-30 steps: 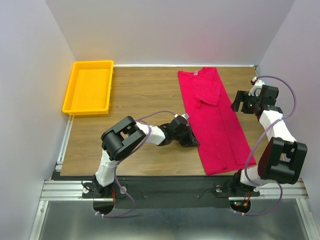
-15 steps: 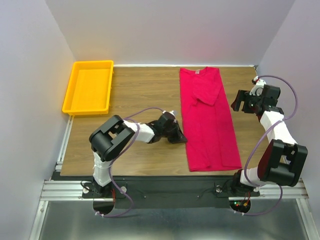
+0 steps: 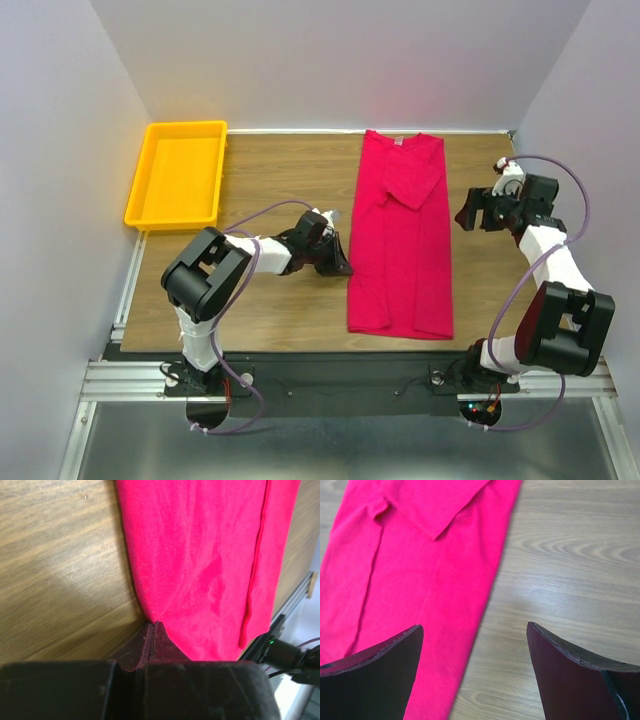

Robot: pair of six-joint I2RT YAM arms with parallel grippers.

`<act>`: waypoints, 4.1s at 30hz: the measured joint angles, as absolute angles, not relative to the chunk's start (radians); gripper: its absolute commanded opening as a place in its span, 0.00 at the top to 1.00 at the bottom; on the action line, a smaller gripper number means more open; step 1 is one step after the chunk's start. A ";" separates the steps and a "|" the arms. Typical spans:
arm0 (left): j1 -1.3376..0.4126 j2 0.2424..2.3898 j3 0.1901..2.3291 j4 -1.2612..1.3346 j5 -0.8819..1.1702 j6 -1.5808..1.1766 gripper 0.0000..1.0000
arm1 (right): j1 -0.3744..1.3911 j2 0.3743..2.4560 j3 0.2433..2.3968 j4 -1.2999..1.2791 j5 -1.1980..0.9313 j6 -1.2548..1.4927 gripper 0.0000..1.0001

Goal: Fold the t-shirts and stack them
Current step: Fold the tshirt

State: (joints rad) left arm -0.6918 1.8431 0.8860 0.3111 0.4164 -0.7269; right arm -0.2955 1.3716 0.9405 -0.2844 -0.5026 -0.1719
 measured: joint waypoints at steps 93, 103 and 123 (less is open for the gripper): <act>-1.216 1.525 0.646 0.190 0.222 0.855 1.00 | 0.165 0.852 0.654 -0.944 -0.576 -1.117 0.09; -1.208 1.501 0.647 0.179 0.237 0.835 1.00 | 0.165 1.043 0.649 -1.135 -0.628 -1.502 0.12; -1.122 1.503 0.730 0.124 0.318 0.777 1.00 | 0.512 1.131 0.693 -1.142 -0.495 -1.393 0.21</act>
